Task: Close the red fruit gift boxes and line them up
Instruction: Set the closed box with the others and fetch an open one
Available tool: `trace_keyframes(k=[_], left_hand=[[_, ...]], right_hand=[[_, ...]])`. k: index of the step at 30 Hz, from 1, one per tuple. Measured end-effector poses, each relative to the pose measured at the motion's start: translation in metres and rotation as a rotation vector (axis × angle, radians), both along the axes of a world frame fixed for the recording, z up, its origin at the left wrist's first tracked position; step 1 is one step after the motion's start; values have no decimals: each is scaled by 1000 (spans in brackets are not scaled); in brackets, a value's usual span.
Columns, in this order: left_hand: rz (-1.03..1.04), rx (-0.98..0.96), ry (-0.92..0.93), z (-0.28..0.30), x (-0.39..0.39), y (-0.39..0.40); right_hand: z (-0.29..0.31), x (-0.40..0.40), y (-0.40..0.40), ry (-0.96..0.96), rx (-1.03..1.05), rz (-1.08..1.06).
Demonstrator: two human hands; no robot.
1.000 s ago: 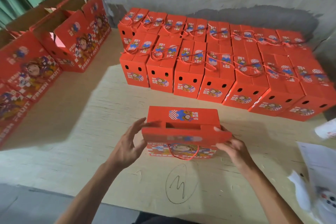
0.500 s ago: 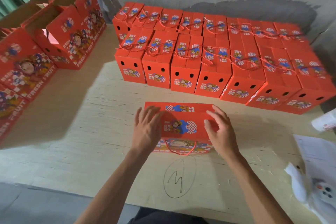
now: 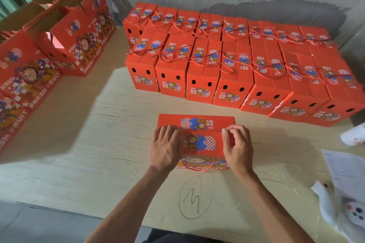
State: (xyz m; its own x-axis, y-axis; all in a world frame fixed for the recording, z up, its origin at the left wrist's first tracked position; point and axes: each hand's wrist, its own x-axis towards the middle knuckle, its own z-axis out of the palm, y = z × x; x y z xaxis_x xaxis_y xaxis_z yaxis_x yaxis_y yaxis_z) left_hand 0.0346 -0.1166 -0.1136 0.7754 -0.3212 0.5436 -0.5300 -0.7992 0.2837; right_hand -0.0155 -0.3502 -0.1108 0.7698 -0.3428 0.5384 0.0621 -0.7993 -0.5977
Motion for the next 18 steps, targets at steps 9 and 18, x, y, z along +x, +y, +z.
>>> trace_keyframes(k=[9,18], left_hand=[[9,-95,13,1,2,-3],[35,-38,306,21,8,-23]], right_hand=[[3,3,-4,130,61,42],[2,-4,-4,327,708,29]])
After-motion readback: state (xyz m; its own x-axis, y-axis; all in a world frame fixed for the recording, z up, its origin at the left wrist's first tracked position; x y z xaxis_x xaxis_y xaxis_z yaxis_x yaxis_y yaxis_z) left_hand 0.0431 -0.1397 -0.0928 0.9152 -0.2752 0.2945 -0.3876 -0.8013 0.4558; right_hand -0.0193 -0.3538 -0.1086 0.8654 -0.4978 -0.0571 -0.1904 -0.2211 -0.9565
